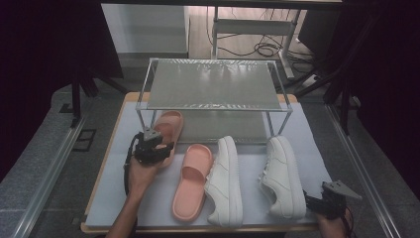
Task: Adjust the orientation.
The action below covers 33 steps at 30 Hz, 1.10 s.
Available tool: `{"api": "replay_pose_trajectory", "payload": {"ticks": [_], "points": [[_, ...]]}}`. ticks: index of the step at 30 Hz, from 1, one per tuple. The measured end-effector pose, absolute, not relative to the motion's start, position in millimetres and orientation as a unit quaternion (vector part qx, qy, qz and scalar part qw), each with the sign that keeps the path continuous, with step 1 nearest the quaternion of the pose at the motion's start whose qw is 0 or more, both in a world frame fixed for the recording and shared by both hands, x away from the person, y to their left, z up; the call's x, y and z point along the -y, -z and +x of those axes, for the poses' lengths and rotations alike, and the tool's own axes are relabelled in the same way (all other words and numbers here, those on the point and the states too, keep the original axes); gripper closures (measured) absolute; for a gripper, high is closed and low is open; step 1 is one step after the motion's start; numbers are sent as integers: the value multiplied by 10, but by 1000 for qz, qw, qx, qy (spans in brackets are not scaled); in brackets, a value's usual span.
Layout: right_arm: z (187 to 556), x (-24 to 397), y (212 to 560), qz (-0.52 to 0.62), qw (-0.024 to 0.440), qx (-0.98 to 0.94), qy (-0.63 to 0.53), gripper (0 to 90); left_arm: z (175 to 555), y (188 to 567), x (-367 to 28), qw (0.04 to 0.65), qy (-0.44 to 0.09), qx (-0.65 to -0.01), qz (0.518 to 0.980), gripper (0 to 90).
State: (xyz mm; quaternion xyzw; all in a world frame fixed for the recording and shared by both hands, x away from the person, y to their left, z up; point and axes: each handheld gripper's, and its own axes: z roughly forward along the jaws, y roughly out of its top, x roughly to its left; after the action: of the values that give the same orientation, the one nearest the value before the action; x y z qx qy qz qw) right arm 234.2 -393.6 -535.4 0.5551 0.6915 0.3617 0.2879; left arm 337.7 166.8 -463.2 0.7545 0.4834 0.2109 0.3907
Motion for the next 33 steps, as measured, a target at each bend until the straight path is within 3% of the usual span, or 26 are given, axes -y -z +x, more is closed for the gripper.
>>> {"api": "replay_pose_trajectory", "payload": {"ticks": [11,17,29,33], "points": [[2342,3936,5354,555,288,-692,-362,60,3081,4576,-1834,416,-198,-477,749,469],[2342,3934,5354,556,288,-691,-362,59,2878,4589,-1890,421,-192,-465,755,576],[2342,3933,5354,556,288,-691,-361,59,2632,4725,-1996,400,-171,-468,770,881],[2342,3933,5354,556,288,-691,-361,59,2573,4779,-2007,384,-179,-471,774,898]]}}
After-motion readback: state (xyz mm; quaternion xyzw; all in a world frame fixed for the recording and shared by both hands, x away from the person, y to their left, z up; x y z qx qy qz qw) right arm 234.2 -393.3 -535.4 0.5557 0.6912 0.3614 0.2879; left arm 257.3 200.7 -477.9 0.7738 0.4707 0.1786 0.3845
